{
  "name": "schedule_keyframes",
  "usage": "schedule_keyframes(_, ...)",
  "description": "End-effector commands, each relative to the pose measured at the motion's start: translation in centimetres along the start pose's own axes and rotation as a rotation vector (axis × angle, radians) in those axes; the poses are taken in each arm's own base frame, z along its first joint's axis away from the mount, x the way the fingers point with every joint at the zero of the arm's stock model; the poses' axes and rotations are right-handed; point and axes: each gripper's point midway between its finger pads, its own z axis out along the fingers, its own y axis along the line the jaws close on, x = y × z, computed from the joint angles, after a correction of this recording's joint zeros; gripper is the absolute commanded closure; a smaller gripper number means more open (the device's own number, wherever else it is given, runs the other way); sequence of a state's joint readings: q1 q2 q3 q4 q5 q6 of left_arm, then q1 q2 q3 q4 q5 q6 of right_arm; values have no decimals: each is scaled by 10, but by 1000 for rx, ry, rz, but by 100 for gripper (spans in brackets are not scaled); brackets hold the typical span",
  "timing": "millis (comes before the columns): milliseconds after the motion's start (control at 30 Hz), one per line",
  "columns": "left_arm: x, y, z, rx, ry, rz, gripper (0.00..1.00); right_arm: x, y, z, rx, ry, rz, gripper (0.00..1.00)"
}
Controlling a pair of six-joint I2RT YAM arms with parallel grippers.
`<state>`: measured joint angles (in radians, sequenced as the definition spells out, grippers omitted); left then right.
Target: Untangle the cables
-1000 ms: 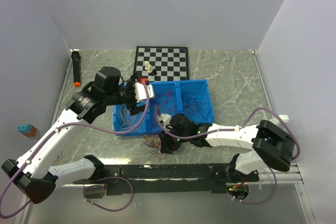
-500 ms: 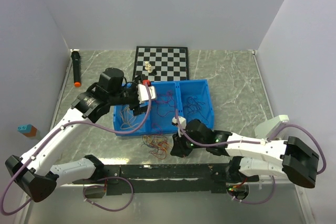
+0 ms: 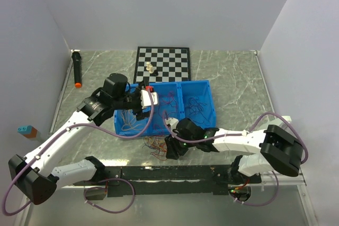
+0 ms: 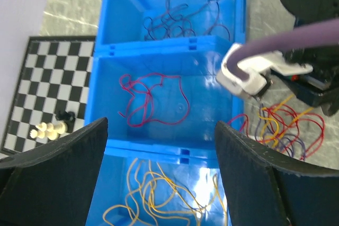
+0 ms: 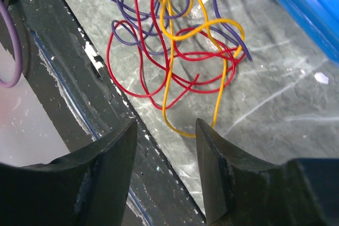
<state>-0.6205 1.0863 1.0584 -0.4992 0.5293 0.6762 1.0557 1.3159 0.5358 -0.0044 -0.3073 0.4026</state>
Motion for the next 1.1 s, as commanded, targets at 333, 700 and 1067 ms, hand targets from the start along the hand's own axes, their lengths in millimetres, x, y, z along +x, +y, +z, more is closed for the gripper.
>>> schedule_keyframes(333,-11,-5,-2,4,-78,24,16,-25,17,-38,-28,-158,-26,100)
schedule_keyframes(700,3,-47,9,187,-84,85,17,-22,16,-123,53,-316,40,100)
schedule_keyframes(1067,-76,-69,38,238,-296,-10,18,-88,86,-201,-129,-519,-101,100)
